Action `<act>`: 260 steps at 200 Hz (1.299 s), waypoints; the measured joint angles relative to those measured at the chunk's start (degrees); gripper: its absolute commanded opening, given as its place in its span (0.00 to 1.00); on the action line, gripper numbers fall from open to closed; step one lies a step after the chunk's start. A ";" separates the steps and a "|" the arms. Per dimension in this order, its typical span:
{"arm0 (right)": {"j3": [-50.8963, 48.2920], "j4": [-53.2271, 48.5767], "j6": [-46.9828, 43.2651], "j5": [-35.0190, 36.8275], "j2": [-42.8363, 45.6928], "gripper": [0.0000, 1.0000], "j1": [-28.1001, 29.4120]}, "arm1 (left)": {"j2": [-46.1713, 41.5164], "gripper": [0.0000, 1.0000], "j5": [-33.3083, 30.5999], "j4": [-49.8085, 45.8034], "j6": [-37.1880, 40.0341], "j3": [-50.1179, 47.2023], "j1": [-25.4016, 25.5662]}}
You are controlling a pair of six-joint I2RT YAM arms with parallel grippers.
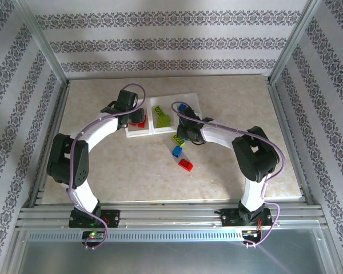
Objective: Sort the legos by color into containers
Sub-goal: Pick up the lego from the center of the table.
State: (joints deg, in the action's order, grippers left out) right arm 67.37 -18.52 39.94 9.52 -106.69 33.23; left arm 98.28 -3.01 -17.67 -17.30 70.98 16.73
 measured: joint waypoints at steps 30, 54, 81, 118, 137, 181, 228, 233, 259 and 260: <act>0.00 0.00 0.11 -0.02 -0.09 0.61 -0.09 | -3.67 0.77 0.02 0.02 -0.37 -0.28 0.00; -0.17 0.09 0.24 -0.02 -0.09 0.59 -0.13 | -6.29 0.89 0.00 -0.02 -0.76 -1.16 0.00; -0.81 0.81 0.52 -0.02 -0.07 0.59 -0.13 | -8.52 1.00 -0.07 -0.02 -1.05 -2.29 0.00; -2.67 1.70 1.51 0.04 1.11 0.61 -0.50 | -11.30 1.00 -0.50 -0.13 -1.03 -3.65 0.00; -3.32 1.66 1.92 0.07 1.64 0.61 -0.50 | -12.57 1.00 -1.22 -0.13 -1.09 -4.07 0.00; -3.39 1.70 1.95 0.02 1.66 0.63 -0.50 | -14.56 1.00 -2.89 -0.13 -1.18 -5.25 0.00; -3.23 1.57 1.88 -0.07 1.64 0.65 -0.50 | -14.56 1.00 -3.23 -0.13 -1.20 -5.42 0.00; -3.13 1.40 1.86 -0.17 1.62 0.65 -0.50 | -14.56 1.00 -3.23 -0.13 -1.20 -5.44 0.00; -2.60 1.22 1.75 -0.48 1.09 0.65 -0.50 | -14.56 1.00 -3.23 -0.13 -1.20 -5.51 0.00; -2.58 1.22 1.75 -0.50 1.07 0.64 -0.50 | -14.56 1.00 -3.23 -0.13 -1.20 -5.51 0.00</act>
State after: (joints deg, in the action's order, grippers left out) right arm 64.79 -17.30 41.69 9.02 -105.62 32.73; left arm 83.72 -6.24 -17.80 -18.50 65.47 16.73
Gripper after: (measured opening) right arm 0.651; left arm 0.994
